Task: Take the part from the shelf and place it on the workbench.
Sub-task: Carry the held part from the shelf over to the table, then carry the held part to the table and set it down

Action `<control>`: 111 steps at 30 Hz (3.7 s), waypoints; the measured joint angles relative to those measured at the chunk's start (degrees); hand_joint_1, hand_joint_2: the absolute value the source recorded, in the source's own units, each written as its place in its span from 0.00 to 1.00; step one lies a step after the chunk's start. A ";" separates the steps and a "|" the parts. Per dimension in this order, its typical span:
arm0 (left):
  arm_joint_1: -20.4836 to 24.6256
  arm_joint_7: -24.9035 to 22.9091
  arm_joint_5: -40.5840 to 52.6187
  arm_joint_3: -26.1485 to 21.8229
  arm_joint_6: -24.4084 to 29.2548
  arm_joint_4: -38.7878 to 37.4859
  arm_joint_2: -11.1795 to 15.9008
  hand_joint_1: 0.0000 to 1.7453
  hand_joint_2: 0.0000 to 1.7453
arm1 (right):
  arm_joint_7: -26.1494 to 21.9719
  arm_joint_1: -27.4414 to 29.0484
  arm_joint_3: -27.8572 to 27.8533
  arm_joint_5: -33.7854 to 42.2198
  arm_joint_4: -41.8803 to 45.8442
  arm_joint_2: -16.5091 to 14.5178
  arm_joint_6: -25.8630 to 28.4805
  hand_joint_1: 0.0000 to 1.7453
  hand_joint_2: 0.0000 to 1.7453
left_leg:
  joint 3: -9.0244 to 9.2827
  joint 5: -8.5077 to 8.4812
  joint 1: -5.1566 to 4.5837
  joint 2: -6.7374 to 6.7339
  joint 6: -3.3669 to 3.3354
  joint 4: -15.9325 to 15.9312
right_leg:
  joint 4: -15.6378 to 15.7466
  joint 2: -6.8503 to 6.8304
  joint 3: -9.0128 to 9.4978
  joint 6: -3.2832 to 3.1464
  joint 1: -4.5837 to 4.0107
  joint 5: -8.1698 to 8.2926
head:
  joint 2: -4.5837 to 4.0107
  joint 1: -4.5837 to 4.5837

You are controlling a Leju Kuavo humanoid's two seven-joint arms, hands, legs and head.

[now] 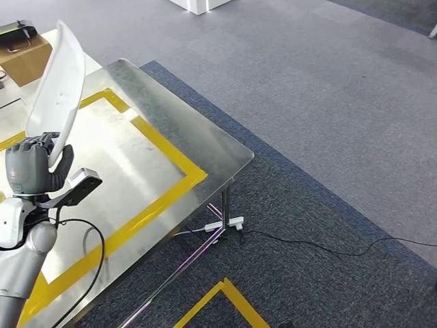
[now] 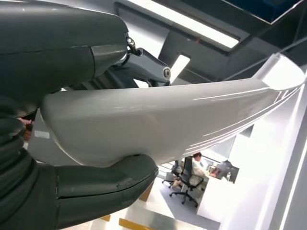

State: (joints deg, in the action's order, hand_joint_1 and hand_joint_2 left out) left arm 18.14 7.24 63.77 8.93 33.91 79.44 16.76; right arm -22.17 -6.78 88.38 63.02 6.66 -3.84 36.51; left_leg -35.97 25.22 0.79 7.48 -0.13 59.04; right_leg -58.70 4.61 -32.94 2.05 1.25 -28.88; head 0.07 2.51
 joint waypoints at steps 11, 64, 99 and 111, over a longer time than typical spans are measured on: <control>0.10 -0.01 -0.01 0.07 -0.04 -0.29 0.45 1.00 1.00 | 0.74 -0.06 -0.01 1.11 0.08 -0.61 0.07 0.00 0.00 | -2.98 2.68 -0.21 -8.31 1.23 8.34 | 0.27 -8.57 0.81 -1.94 -0.50 -0.33 | -0.01 0.52; 1.84 -0.10 -0.34 0.77 -0.39 -2.21 0.88 1.00 1.00 | 2.27 -0.19 0.31 -1.74 0.51 -0.77 -3.26 0.00 0.00 | 1.57 -0.35 -0.77 -7.69 -1.91 -2.22 | -0.70 -6.09 1.12 0.75 -0.21 -2.64 | -0.01 0.43; 3.30 -0.87 0.34 1.67 -0.39 -3.59 0.94 1.00 1.00 | 3.70 0.54 0.84 -7.39 0.95 -1.62 -1.95 0.00 0.00 | -0.93 5.91 2.98 -7.18 3.52 7.15 | -5.17 -3.64 -3.23 0.98 2.03 -1.61 | -0.01 1.12; 3.98 -0.88 0.33 1.72 -0.65 -3.87 0.92 1.00 1.00 | 4.41 0.73 0.84 -8.02 1.21 -1.78 -3.89 0.00 0.00 | 0.09 1.76 -3.16 -7.67 -4.13 1.57 | -3.10 -5.36 -2.39 0.41 -0.02 -1.33 | -0.01 1.38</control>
State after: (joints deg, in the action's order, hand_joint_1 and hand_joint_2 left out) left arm 22.13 6.36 64.10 10.65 33.26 75.57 17.69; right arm -17.75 -6.05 89.22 55.01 7.87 -5.62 32.62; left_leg -35.88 26.97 -2.37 -0.20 -4.27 60.61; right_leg -61.80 -0.75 -35.33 2.46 1.23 -30.21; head 0.07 3.89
